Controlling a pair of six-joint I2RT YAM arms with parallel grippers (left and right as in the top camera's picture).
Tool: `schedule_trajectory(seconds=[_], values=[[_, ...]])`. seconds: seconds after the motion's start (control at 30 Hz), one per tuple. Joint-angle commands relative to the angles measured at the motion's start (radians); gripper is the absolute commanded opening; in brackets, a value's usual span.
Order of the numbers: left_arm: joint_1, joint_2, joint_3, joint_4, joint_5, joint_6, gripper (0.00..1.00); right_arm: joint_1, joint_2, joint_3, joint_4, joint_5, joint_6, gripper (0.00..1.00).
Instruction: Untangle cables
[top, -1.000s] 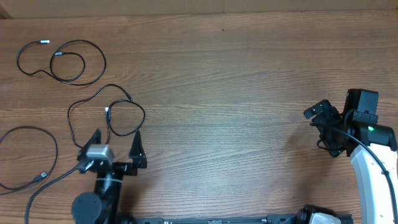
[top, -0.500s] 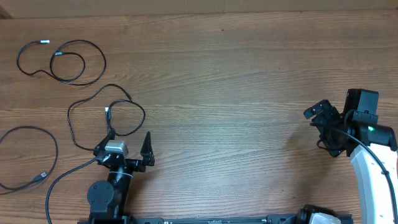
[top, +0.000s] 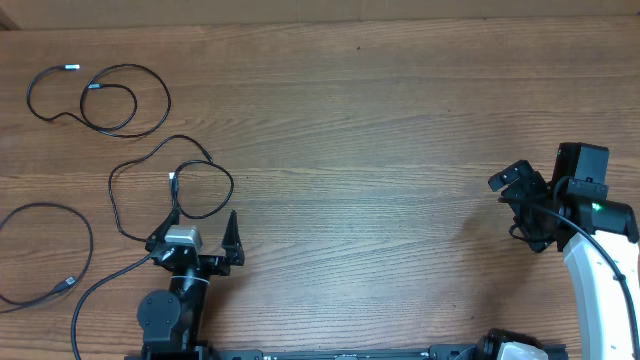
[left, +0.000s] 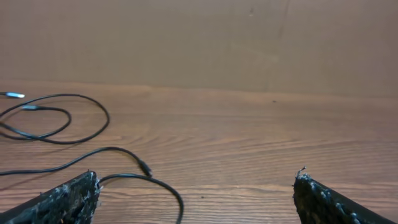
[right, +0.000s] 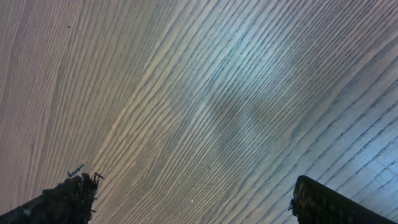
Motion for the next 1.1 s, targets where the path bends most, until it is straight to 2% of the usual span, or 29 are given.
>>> schedule_trajectory(seconds=[0.0, 0.83, 1.0, 1.07], values=[[0.008, -0.010, -0.006, 0.002, 0.014, 0.019, 1.00, -0.006, -0.002, -0.002, 0.004, 0.002, 0.003, 1.00], [0.008, -0.010, -0.006, 0.001, 0.014, 0.019, 0.99, -0.006, -0.002, -0.002, 0.016, 0.002, 0.003, 1.00], [0.008, -0.010, -0.006, 0.001, 0.014, 0.019, 1.00, 0.005, -0.003, -0.002, 0.012, -0.006, -0.024, 1.00], [0.008, -0.010, -0.006, 0.001, 0.014, 0.019, 1.00, 0.041, -0.005, -0.003, 0.020, -0.002, -0.105, 1.00]])
